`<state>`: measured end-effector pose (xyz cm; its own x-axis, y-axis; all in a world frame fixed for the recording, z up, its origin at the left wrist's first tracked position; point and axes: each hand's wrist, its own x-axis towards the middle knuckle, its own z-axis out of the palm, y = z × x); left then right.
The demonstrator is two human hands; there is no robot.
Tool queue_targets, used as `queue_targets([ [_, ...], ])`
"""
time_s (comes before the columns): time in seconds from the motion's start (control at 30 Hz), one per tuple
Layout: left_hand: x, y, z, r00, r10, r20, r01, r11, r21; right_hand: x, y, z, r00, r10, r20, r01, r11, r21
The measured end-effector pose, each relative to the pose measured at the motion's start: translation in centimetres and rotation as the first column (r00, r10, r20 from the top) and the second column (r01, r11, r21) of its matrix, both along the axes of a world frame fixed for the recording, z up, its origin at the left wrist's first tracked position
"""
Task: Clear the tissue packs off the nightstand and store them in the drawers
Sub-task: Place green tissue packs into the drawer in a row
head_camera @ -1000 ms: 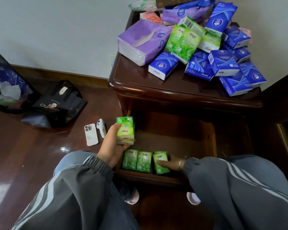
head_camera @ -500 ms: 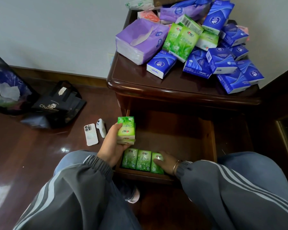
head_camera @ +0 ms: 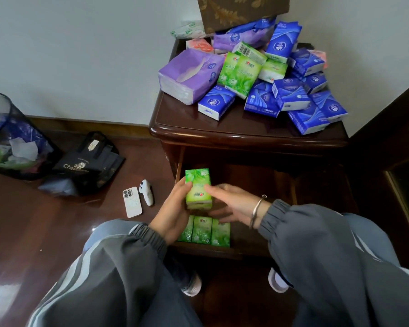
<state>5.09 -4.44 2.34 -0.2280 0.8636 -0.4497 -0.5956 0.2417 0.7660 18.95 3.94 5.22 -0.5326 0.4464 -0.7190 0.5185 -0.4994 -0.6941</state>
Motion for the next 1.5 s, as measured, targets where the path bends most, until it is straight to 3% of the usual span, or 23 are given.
queue_targets([
  [0.17, 2.7, -0.4, 0.4, 1.000, 0.003, -0.025, -0.003, 1.000, -0.009, 1.3, -1.2, 0.4, 0.955, -0.274, -0.110, 0.278, 0.960, 0.025],
  [0.27, 2.9, -1.1, -0.2, 0.957, -0.146, -0.251, 0.122, 0.987, -0.108, 3.5, 0.2, 0.8, 0.916, -0.354, -0.189, 0.359, 0.933, -0.008],
  [0.3, 2.5, -1.3, -0.7, 0.897, -0.213, -0.387, 0.159, 0.973, -0.167, 4.6, 1.1, 0.7, 0.924, -0.333, -0.185, 0.338, 0.941, -0.005],
  [0.37, 0.9, -1.6, -2.1, 0.692, -0.293, -0.660, 0.087, 0.941, -0.327, 7.0, 3.2, -0.3, 0.963, -0.249, -0.107, 0.256, 0.965, 0.058],
  [0.43, -0.5, -2.1, -3.6, 0.495, -0.368, -0.787, -0.074, 0.885, -0.460, 9.2, 5.3, -2.1, 0.989, -0.100, 0.113, 0.070, 0.968, 0.240],
  [0.47, -0.9, -2.3, -4.2, 0.458, -0.421, -0.783, -0.109, 0.847, -0.520, 10.0, 6.0, -2.9, 0.967, 0.006, 0.254, -0.087, 0.947, 0.309],
  [0.57, -0.7, -2.4, -5.2, 0.560, -0.476, -0.678, -0.054, 0.795, -0.604, 10.0, 6.5, -5.1, 0.758, 0.365, 0.541, -0.556, 0.794, 0.244],
  [0.63, -0.4, -2.4, -5.5, 0.569, -0.456, -0.684, -0.056, 0.809, -0.585, 8.9, 6.0, -6.6, 0.644, 0.480, 0.595, -0.689, 0.701, 0.181],
  [0.73, -0.3, -2.3, -5.7, 0.545, -0.444, -0.712, -0.077, 0.819, -0.569, 6.9, 5.1, -9.0, 0.555, 0.551, 0.624, -0.783, 0.599, 0.168],
  [0.8, -0.5, -2.3, -5.9, 0.537, -0.449, -0.714, -0.075, 0.818, -0.570, 5.9, 4.4, -10.3, 0.577, 0.549, 0.605, -0.780, 0.591, 0.206],
  [0.9, -0.6, -2.2, -6.1, 0.531, -0.439, -0.725, -0.082, 0.825, -0.559, 5.8, 3.7, -11.4, 0.751, 0.391, 0.532, -0.604, 0.733, 0.314],
  [0.97, -0.7, -2.1, -6.4, 0.537, -0.431, -0.725, -0.090, 0.825, -0.558, 6.6, 3.6, -12.0, 0.786, 0.295, 0.543, -0.530, 0.774, 0.347],
  [1.17, -1.2, -1.7, -7.0, 0.541, -0.435, -0.720, -0.112, 0.811, -0.574, 8.7, 2.3, -13.5, 0.768, 0.363, 0.528, -0.579, 0.745, 0.330],
  [1.4, -1.3, -1.8, -6.8, 0.539, -0.466, -0.701, -0.098, 0.792, -0.602, 8.8, 2.0, -12.6, 0.661, 0.527, 0.534, -0.711, 0.668, 0.220],
  [1.5, -1.3, -1.9, -6.8, 0.542, -0.477, -0.692, -0.078, 0.791, -0.606, 8.6, 1.6, -11.6, 0.664, 0.540, 0.518, -0.704, 0.684, 0.189],
])
